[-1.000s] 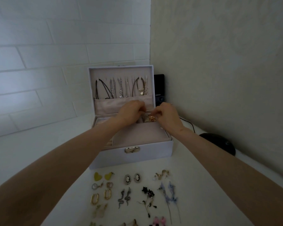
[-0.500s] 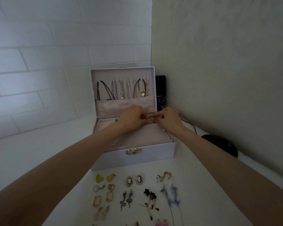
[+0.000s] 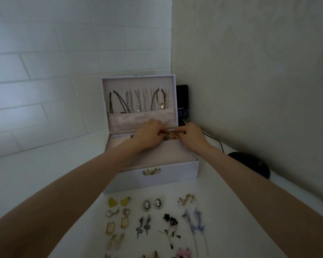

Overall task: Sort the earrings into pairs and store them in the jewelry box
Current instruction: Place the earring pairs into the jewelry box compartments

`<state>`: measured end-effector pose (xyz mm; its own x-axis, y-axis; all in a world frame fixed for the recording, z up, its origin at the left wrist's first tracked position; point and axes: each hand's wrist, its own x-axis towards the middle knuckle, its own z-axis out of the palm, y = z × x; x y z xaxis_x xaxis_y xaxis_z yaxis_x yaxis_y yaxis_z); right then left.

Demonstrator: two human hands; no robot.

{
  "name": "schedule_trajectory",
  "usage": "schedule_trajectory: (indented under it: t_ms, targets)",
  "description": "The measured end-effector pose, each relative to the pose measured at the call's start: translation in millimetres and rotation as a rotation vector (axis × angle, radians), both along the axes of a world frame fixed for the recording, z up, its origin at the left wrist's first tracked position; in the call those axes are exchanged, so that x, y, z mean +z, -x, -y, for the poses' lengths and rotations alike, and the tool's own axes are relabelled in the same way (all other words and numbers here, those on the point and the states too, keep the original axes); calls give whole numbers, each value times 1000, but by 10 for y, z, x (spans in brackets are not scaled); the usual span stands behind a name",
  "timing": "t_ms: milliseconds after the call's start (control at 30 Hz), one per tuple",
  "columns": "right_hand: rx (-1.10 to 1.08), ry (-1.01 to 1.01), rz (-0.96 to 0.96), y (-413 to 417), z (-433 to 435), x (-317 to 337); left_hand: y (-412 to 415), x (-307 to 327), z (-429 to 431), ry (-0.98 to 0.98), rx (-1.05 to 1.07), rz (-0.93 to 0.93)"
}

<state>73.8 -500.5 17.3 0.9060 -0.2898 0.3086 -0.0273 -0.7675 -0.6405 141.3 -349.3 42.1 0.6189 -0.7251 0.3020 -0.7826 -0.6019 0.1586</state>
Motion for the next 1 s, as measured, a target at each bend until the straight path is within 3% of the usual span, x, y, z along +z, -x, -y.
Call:
schedule_trajectory:
  t_ms: [167,300,600,800,900,1000]
  targets:
    - [2,36,14,3,-1,22,-1,87,16,-160,-11,26]
    - [-28,106,14,-19,27,-14,13,120,-4,-181,-5,26]
    - [13,152,33,251,8,45,164,100,-259,21,-2,54]
    - [49,166,172,841,-206,185,804,182,-686,227,-164,188]
    - [113,164,150,1124,-387,257,1155,207,-866,146,-156,99]
    - [198,254,5,1318,-559,227,1346,191,-978,-41,-122,-16]
